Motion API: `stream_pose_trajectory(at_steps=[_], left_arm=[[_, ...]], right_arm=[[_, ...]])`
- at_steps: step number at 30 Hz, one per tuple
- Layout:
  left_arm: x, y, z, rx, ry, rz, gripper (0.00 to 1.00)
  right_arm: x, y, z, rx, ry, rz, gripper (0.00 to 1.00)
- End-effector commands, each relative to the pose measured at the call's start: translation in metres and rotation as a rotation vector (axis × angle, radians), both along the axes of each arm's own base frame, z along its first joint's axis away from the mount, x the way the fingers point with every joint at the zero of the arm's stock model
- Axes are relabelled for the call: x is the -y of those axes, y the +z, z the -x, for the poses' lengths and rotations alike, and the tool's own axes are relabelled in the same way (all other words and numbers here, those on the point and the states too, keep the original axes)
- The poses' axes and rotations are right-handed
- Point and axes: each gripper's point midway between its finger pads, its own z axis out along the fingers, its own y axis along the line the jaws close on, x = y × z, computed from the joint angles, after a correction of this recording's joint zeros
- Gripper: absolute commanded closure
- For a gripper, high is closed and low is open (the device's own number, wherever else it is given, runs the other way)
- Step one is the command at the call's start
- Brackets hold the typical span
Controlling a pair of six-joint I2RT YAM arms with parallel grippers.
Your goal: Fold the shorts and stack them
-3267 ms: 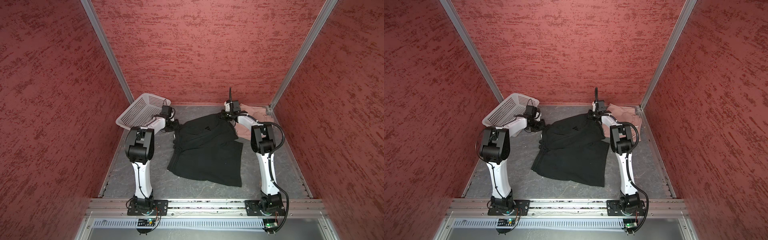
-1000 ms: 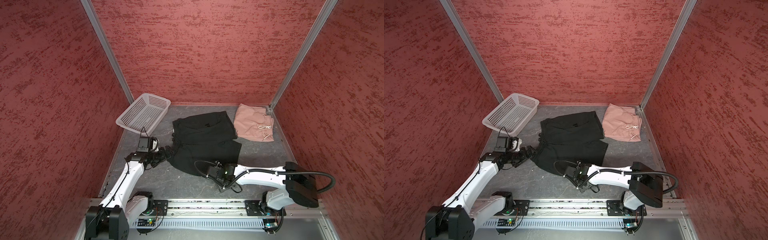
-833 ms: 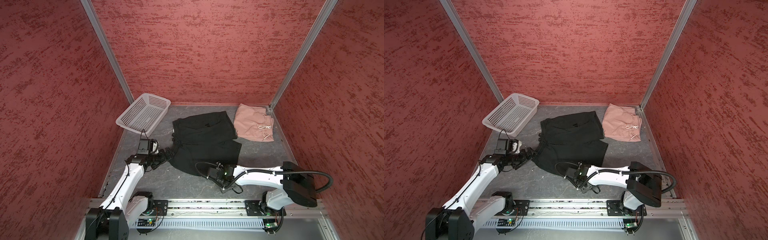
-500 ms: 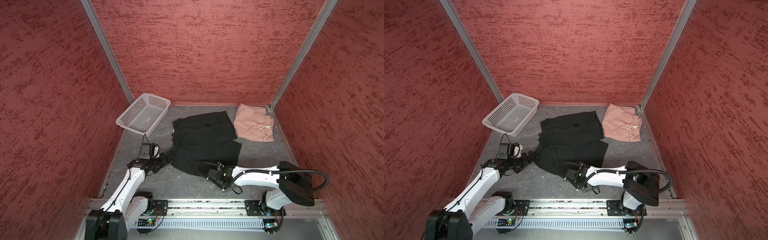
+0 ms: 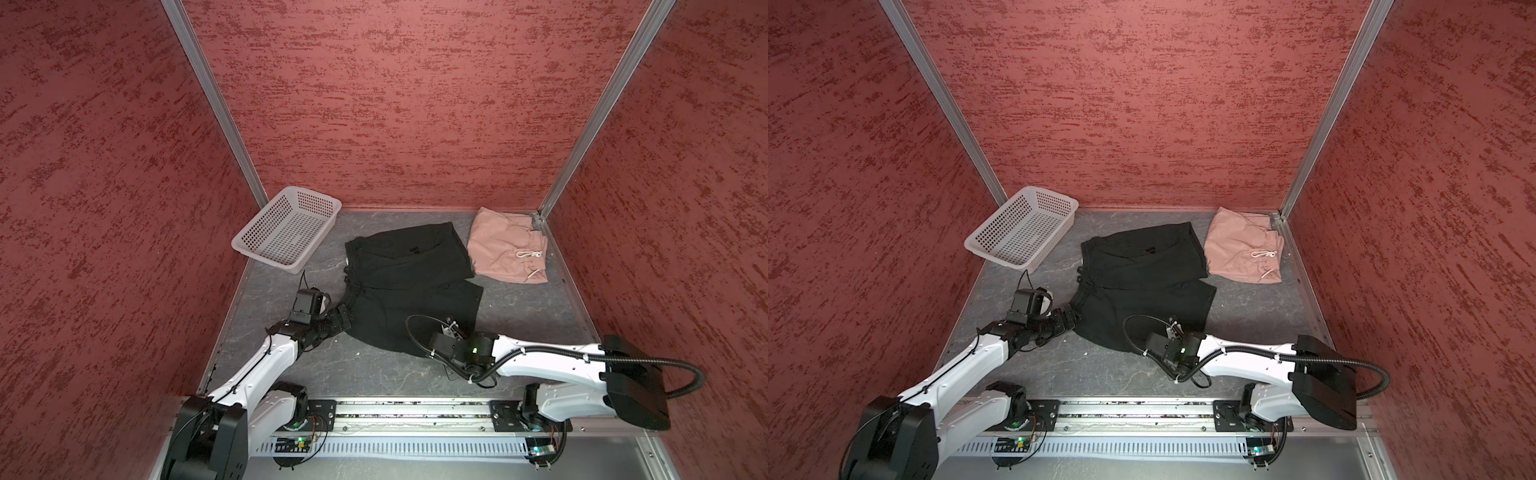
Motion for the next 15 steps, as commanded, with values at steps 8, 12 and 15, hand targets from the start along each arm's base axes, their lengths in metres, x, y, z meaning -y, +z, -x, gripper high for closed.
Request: stream_pose_trajectory(at_steps=[8,12,15], left_arm=[[0.008,0.009,-0.039,0.062,-0.044,-0.044,0.11],[0.012,0.005,-0.040,0.052,-0.048,-0.030,0.23],[0.017,0.001,-0.039,0.035,-0.067,-0.024,0.40]], right_arm=[[0.000,0.003,-0.007,0.026,-0.054,-0.049,1.00],[0.000,0.010,-0.011,0.045,-0.072,-0.079,1.00],[-0.006,0.018,-0.014,0.055,-0.081,-0.148,1.00]])
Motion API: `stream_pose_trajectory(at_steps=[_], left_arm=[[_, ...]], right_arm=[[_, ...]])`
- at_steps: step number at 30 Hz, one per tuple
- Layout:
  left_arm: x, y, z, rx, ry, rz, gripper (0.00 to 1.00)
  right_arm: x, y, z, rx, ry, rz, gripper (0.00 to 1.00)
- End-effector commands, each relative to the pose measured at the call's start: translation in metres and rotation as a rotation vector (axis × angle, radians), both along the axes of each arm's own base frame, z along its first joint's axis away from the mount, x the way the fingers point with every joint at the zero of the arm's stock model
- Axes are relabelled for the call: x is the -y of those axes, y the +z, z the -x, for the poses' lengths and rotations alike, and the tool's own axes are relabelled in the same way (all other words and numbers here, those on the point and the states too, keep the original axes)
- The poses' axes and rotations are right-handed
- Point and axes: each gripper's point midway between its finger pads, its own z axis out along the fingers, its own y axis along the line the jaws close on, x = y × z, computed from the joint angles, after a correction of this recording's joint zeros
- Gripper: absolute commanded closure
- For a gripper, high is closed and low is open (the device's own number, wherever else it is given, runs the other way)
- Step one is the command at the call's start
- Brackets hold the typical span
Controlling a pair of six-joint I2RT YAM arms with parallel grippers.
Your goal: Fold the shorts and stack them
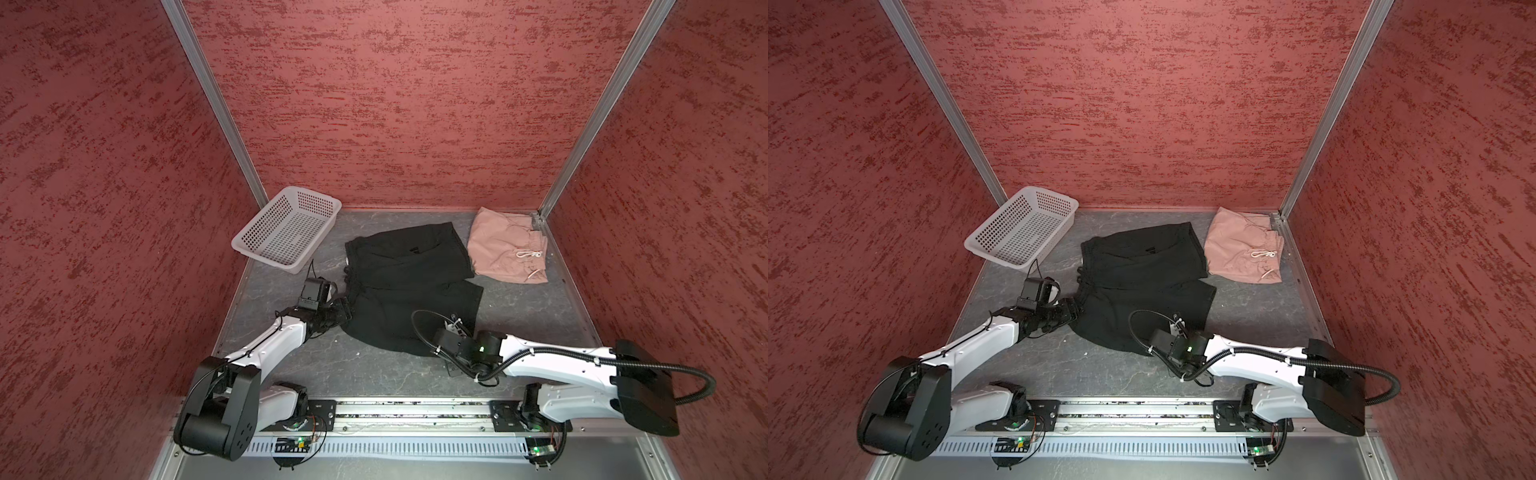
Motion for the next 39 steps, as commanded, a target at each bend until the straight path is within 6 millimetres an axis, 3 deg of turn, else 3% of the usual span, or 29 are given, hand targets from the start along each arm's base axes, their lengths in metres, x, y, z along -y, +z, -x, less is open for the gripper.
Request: stream_pose_trajectory(at_steps=[1,8,17,25,29,35,39], left_arm=[[0.006,0.005,-0.009,0.028,-0.018,0.006,0.45],[0.004,0.016,-0.015,0.037,-0.028,-0.024,1.00],[-0.004,0.044,-0.004,0.051,-0.003,-0.034,0.98],[-0.001,0.033,0.024,-0.012,0.009,0.016,1.00],[-0.012,0.051,0.038,-0.002,0.041,-0.006,1.00],[-0.024,0.080,0.064,-0.006,0.129,0.016,1.00],[-0.028,0.093,0.056,0.026,0.149,0.033,1.00]], right_arm=[[-0.006,0.010,-0.006,0.029,-0.036,-0.088,1.00],[0.007,0.030,-0.016,0.080,-0.095,-0.114,1.00],[0.016,0.055,-0.025,0.128,-0.137,-0.179,1.00],[0.016,0.064,-0.029,0.147,-0.135,-0.196,1.00],[0.015,0.087,-0.034,0.169,-0.135,-0.202,1.00],[0.013,0.102,-0.028,0.116,-0.139,-0.191,1.00],[0.021,0.125,-0.036,0.161,-0.112,-0.106,1.00]])
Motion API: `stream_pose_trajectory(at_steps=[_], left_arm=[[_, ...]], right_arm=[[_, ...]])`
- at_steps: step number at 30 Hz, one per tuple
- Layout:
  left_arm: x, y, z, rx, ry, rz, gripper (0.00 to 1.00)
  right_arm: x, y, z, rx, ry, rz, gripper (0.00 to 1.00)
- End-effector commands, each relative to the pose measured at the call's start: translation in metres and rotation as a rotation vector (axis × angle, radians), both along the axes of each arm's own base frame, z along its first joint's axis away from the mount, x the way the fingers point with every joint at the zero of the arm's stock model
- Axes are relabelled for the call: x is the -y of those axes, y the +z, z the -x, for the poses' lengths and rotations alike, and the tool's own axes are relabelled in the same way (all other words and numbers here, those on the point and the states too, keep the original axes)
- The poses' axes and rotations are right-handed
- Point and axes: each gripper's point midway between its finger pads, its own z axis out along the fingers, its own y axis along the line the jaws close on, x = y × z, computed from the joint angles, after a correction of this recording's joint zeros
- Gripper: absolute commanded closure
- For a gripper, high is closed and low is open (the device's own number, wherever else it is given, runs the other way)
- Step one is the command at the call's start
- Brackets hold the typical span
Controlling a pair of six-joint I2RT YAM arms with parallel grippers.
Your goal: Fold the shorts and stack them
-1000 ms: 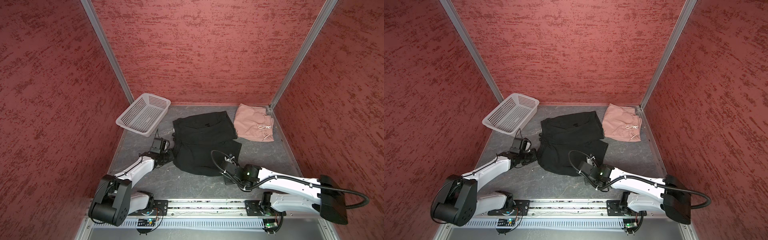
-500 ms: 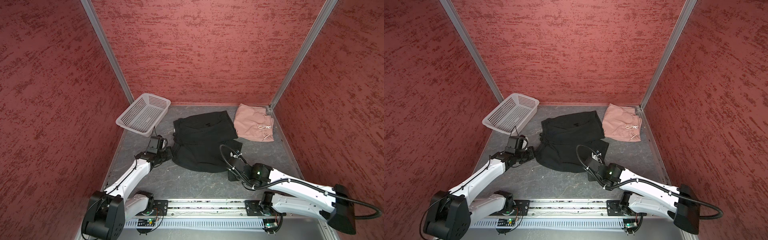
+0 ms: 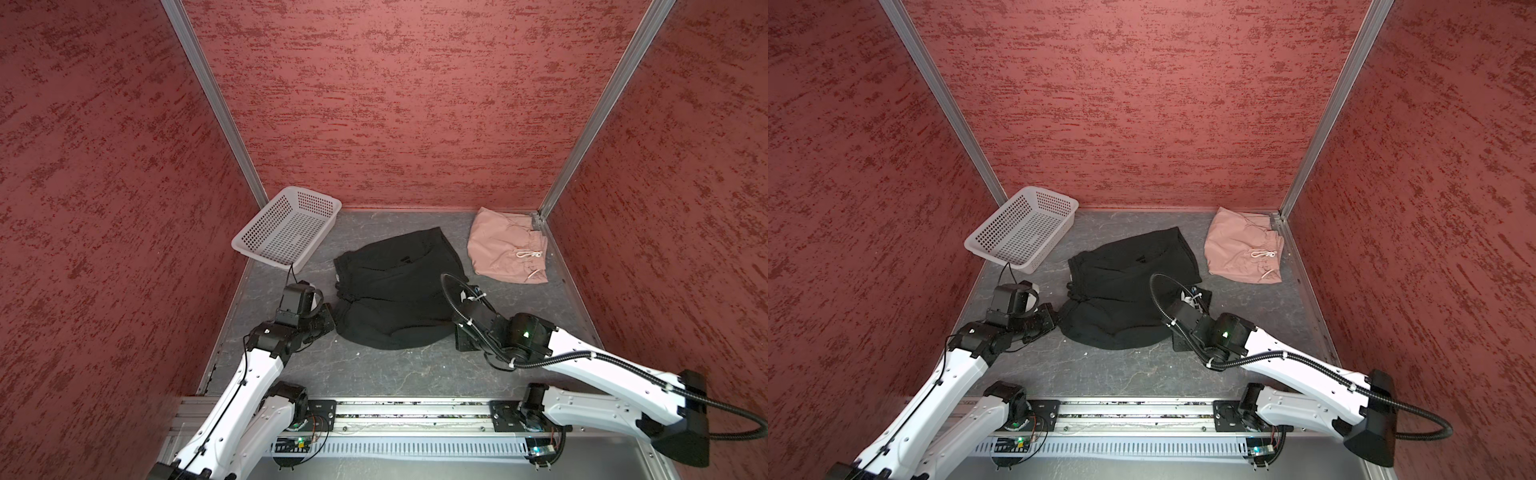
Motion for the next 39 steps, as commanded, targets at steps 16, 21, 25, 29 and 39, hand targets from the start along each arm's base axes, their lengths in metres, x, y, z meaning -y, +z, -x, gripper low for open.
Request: stream_pose_trajectory(at_steps=[16,21,25,29,39], left_arm=[[-0.038,0.069,-0.092,0.120,0.010,-0.155,1.00],[-0.040,0.060,-0.111,0.100,-0.007,-0.183,1.00],[-0.042,0.049,-0.133,0.077,-0.023,-0.187,1.00],[-0.046,0.044,-0.156,0.076,-0.024,-0.189,1.00],[-0.046,0.044,-0.214,0.086,-0.067,-0.206,1.00]], right_arm=[[0.019,0.076,-0.122,0.369,0.184,0.289,1.00],[0.017,0.078,-0.176,0.429,0.228,0.314,1.00],[0.008,0.070,-0.215,0.430,0.291,0.324,1.00],[-0.003,0.055,-0.250,0.406,0.347,0.341,1.00],[0.001,0.044,-0.316,0.414,0.377,0.368,1.00]])
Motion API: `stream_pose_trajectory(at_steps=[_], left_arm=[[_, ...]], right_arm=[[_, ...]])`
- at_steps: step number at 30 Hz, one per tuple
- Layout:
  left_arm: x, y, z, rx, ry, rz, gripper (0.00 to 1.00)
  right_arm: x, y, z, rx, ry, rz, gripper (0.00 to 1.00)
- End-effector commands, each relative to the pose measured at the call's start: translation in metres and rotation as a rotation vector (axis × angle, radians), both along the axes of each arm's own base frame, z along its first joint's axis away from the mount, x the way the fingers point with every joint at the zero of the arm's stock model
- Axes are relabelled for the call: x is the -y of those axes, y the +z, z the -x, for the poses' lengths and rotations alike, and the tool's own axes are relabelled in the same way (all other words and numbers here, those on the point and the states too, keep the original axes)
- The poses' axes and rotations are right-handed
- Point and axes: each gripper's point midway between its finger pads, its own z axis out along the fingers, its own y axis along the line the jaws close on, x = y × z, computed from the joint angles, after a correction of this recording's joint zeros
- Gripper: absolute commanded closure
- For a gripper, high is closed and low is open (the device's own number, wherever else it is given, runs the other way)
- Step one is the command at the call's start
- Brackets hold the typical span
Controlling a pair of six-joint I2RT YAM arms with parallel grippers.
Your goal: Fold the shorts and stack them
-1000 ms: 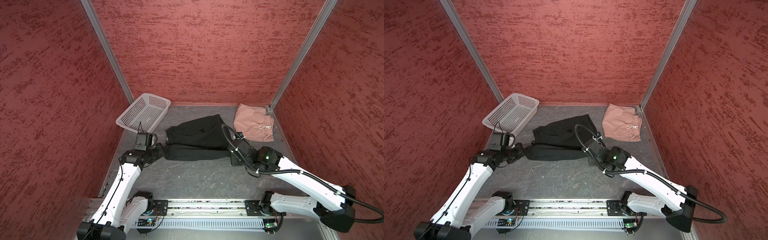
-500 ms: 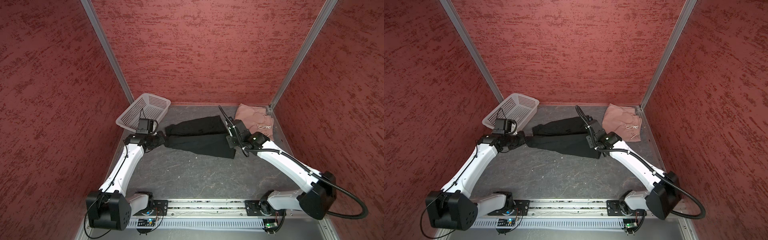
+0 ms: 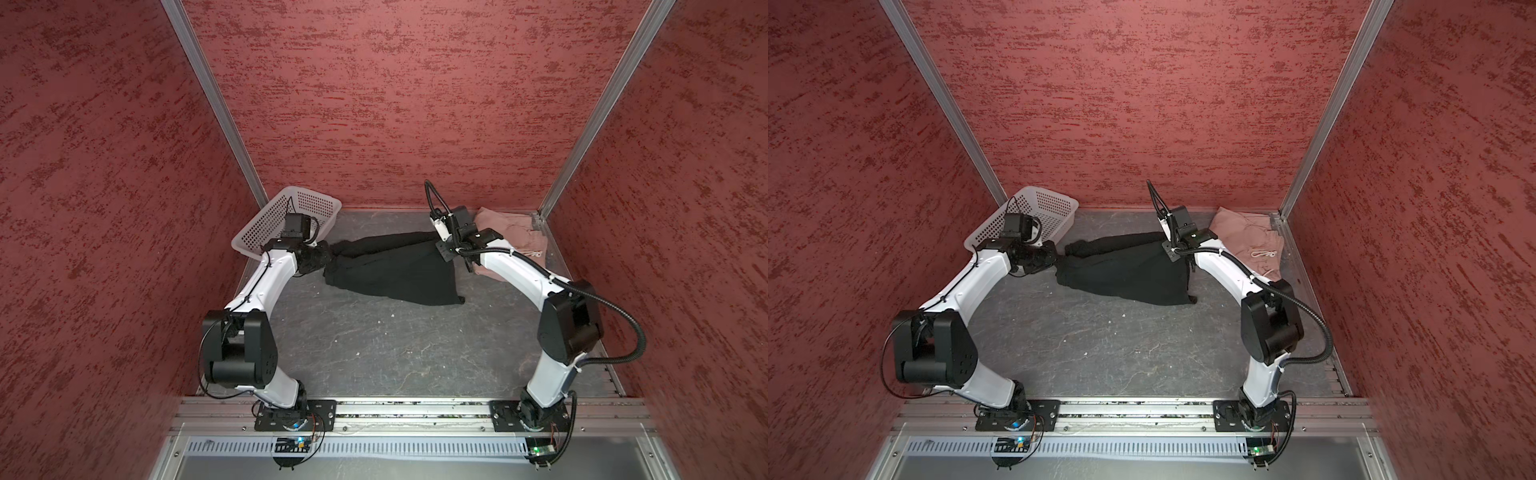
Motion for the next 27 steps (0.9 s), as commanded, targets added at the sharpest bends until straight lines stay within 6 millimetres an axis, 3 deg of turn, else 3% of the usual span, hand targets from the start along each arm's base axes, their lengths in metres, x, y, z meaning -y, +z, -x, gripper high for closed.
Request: stream_pose_trajectory(at_steps=[1,4,7,12,13,14,21,27], left_arm=[[-0.002,0.022,-0.022,0.083,-0.028,-0.018,1.00],[0.000,0.041,-0.019,0.123,-0.033,-0.023,1.00],[0.000,0.055,-0.003,0.138,-0.034,-0.032,1.00],[0.013,0.056,0.035,0.123,-0.064,-0.026,1.00],[0.017,0.054,0.041,0.116,-0.069,-0.023,1.00],[0.022,0.052,0.050,0.111,-0.078,-0.019,1.00],[0.037,0.044,0.107,0.107,-0.083,0.002,1.00],[0.030,0.049,0.153,0.115,-0.050,0.003,1.00]], right_arm=[[0.002,0.035,-0.023,0.104,0.036,-0.010,1.00],[0.005,0.055,-0.017,0.141,0.040,-0.032,1.00],[0.010,0.074,0.003,0.163,0.039,-0.071,1.00],[0.023,0.092,0.052,0.171,0.008,-0.176,1.00],[0.023,0.088,0.059,0.156,0.004,-0.193,1.00],[0.026,0.100,0.074,0.172,0.004,-0.229,1.00],[0.030,0.093,0.140,0.117,-0.010,-0.276,1.00],[0.030,0.092,0.185,0.094,-0.020,-0.327,1.00]])
